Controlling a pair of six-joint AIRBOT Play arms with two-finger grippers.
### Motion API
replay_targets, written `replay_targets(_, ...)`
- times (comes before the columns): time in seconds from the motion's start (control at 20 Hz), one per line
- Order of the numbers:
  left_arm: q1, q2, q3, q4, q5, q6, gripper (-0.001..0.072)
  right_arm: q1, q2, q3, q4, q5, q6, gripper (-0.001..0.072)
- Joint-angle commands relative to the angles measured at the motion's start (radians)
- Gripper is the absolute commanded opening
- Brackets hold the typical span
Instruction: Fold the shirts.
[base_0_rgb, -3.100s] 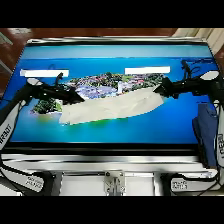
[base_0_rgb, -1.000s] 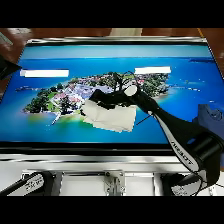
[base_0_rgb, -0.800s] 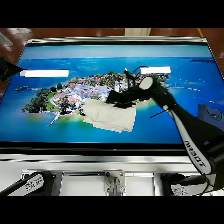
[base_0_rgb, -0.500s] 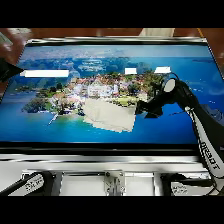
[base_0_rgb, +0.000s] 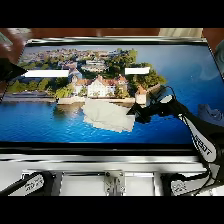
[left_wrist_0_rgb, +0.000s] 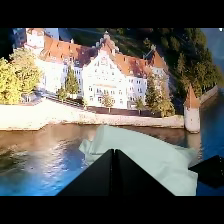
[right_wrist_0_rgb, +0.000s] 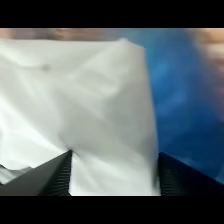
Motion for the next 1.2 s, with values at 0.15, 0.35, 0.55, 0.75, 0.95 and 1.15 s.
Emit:
replay_targets(0.15,-0.024,0.001,0.000,0.000,-0.001,-0.008,0.0038,-0.051,-0.014,0.030,0.437,0.137,-0.399,0.0065)
replay_targets(0.35,-0.026,0.000,0.000,0.000,-0.001,-0.013,0.0038,-0.235,0.135,0.153,0.433,0.209,-0.335,0.0064)
replay_targets(0.55,-0.026,0.000,0.000,0.000,-0.002,-0.026,0.0038,-0.482,0.307,0.279,0.181,0.224,-0.078,0.0064)
replay_targets(0.75,-0.026,0.002,0.000,0.000,-0.031,-0.026,0.0038,-0.749,0.409,0.377,-0.013,0.263,0.024,0.0064)
replay_targets(0.95,-0.026,0.002,0.000,0.000,-0.070,-0.026,0.0038,-0.972,0.430,0.418,-0.073,0.272,0.019,0.0064)
replay_targets(1.15,-0.026,0.008,0.000,0.000,-0.156,-0.026,0.0038,-1.114,0.429,0.418,-0.227,0.259,-0.051,0.0063)
